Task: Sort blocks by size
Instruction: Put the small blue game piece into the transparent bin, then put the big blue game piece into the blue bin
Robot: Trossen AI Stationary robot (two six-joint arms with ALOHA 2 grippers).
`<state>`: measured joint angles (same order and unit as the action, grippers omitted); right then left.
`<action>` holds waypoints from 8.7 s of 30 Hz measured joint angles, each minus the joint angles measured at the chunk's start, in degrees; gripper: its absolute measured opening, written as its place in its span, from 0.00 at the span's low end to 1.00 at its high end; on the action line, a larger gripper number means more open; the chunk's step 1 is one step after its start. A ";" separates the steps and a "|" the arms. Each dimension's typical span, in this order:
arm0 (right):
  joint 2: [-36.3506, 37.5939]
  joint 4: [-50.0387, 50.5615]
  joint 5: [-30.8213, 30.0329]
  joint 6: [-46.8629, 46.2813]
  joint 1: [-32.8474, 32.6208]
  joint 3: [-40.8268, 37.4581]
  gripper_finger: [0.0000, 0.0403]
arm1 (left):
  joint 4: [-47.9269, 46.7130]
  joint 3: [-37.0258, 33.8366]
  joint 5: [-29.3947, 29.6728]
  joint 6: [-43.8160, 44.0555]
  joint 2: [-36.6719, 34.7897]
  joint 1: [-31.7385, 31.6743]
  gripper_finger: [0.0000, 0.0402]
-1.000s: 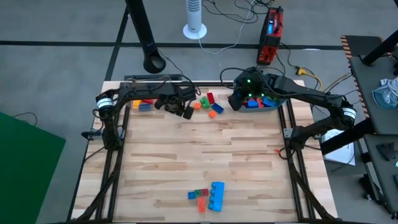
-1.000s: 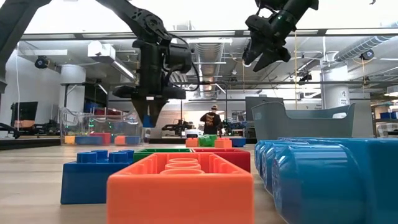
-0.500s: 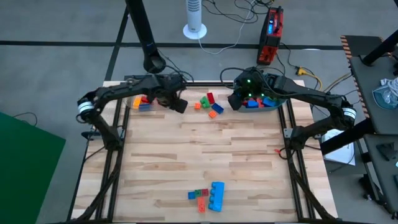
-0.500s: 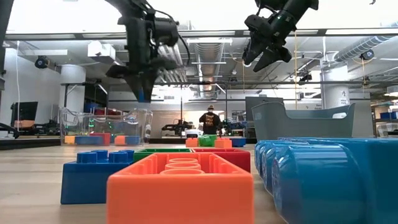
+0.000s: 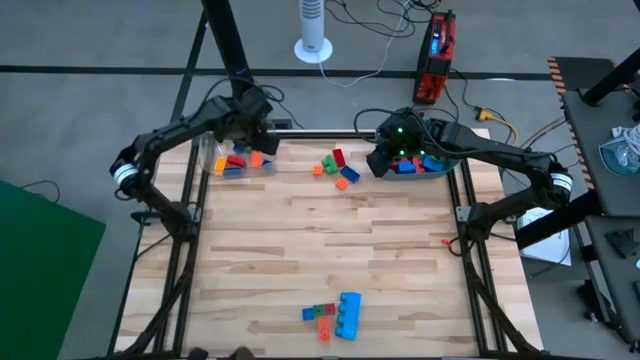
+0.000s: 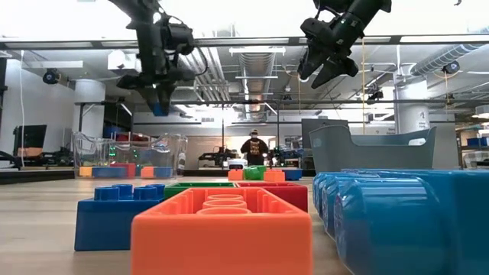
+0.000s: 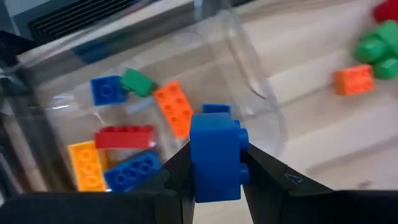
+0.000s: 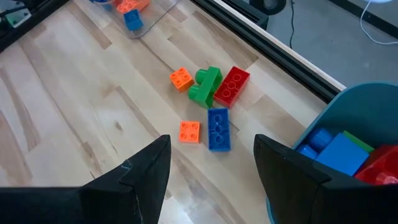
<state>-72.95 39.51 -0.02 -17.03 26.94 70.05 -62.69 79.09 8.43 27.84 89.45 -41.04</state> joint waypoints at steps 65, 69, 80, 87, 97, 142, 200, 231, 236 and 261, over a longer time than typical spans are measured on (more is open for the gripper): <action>0.15 1.77 0.49 -16.40 -0.44 -0.18 0.54 | -1.96 13.02 4.39 7.44 0.15 -1.89 0.49; 0.13 1.77 0.49 -16.40 -0.44 -0.18 0.54 | -6.73 18.91 3.95 16.66 -0.02 0.68 0.49; 0.11 1.77 0.49 -16.40 -0.44 -0.18 0.54 | -26.81 36.98 12.04 34.89 -0.22 12.60 0.49; 0.11 1.75 0.47 -16.40 -0.44 -0.16 0.54 | -27.39 40.49 18.32 39.11 -0.10 15.26 0.49; 0.11 1.75 0.47 -16.40 -0.44 -0.16 0.54 | -27.35 37.38 18.49 39.82 0.13 15.24 0.49; 0.07 -2.05 1.79 -19.46 -5.86 -0.09 0.54 | 15.68 -6.11 9.37 22.00 -25.94 63.75 0.46; -27.37 -21.00 -1.09 -71.65 -57.63 0.01 0.43 | 3.41 1.30 23.94 21.24 -7.76 78.53 0.42; -34.69 -2.43 -4.10 -61.05 -56.08 6.57 0.02 | 3.10 -0.81 25.20 20.25 -7.85 78.56 0.42; -32.77 12.57 -6.71 -49.14 -51.06 8.12 0.02 | 3.06 -0.81 25.56 19.21 -7.85 78.56 0.42; -23.85 27.09 -1.03 -68.48 -45.16 10.14 0.75 | 2.98 -0.81 25.57 17.54 -7.83 78.54 0.42</action>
<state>-96.79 66.59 -1.06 -85.51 -18.22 80.19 -59.71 78.28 34.00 45.38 81.62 37.50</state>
